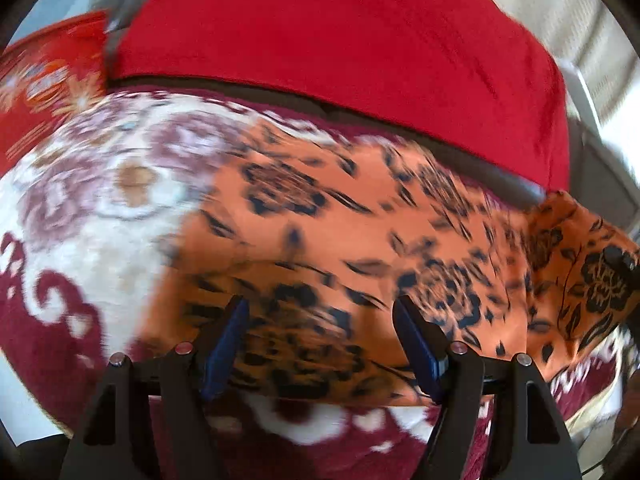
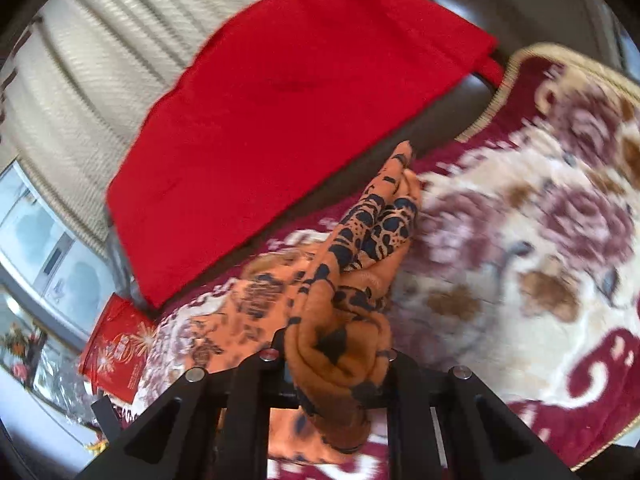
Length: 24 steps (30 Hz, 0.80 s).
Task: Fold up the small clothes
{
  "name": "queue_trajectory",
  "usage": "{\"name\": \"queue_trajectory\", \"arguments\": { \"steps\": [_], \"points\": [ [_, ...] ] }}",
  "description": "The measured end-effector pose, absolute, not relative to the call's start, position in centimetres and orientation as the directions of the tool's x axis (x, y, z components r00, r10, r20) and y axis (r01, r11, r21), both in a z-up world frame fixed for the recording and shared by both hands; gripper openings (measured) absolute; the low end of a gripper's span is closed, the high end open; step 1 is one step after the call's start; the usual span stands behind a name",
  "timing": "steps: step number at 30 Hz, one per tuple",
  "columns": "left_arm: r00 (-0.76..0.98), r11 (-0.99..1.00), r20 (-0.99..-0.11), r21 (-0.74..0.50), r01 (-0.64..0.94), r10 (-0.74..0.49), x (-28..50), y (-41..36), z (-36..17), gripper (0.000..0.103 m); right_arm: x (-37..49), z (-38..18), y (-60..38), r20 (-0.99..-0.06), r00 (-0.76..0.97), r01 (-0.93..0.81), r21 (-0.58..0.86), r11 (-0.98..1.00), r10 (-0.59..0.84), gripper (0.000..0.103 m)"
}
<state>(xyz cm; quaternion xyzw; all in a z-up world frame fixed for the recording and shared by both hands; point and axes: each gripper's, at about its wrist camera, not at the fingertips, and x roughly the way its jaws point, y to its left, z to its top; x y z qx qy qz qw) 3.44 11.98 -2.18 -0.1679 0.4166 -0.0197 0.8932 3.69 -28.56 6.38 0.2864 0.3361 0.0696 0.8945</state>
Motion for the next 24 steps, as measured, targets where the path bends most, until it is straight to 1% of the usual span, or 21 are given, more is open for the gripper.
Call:
{"name": "queue_trajectory", "arguments": {
  "steps": [4, 8, 11, 13, 16, 19, 20, 22, 23, 24],
  "points": [
    [0.686, 0.900, -0.718, -0.369, -0.231, -0.119, 2.6, 17.5, -2.2, 0.075, 5.0, 8.7, -23.6, -0.541, 0.766, -0.021, 0.520, 0.854, 0.347, 0.016],
    [0.683, 0.858, -0.723, -0.412, -0.306, -0.103, 2.2, 21.3, -3.3, 0.075, 6.1, 10.3, -17.6, -0.533, 0.747, -0.134, 0.465, 0.875, 0.397, 0.016],
    [0.681, 0.837, -0.725, -0.432, -0.337, -0.100, 2.1, 22.7, -3.8, 0.075, 6.2, 10.1, -13.1, -0.543, 0.717, -0.208, 0.431, 0.878, 0.437, 0.016],
    [0.682, 0.827, -0.723, -0.449, -0.340, -0.113, 2.1, 23.1, -4.0, 0.075, 6.3, 9.2, -10.4, -0.569, 0.691, -0.249, 0.392, 0.886, 0.446, 0.016],
    [0.676, 0.808, -0.715, -0.499, -0.313, -0.180, 2.7, 22.7, -4.2, 0.075, 6.9, 6.1, -7.1, -0.641, 0.619, -0.287, 0.354, 0.890, 0.454, 0.016],
    [0.656, 0.790, -0.701, -0.556, -0.258, -0.280, 3.5, 21.2, -4.1, 0.075, 7.6, 2.4, -6.3, -0.697, 0.565, -0.271, 0.349, 0.897, 0.442, 0.016],
    [0.649, 0.779, -0.688, -0.583, -0.230, -0.324, 3.8, 20.7, -4.0, 0.075, 7.8, 1.6, -6.6, -0.702, 0.550, -0.260, 0.370, 0.892, 0.452, 0.016],
    [0.607, 0.749, -0.668, -0.640, -0.174, -0.430, 5.2, 19.2, -3.6, 0.076, 7.7, 1.3, -7.4, -0.679, 0.552, -0.258, 0.412, 0.874, 0.484, 0.016],
    [0.590, 0.736, -0.659, -0.659, -0.154, -0.466, 6.0, 18.6, -3.3, 0.079, 7.6, 1.7, -7.6, -0.670, 0.558, -0.268, 0.413, 0.870, 0.490, 0.016],
    [0.568, 0.701, -0.629, -0.702, -0.123, -0.530, 7.3, 18.0, -2.8, 0.082, 7.8, 2.2, -7.8, -0.660, 0.565, -0.279, 0.411, 0.868, 0.494, 0.016]
  ]
}}
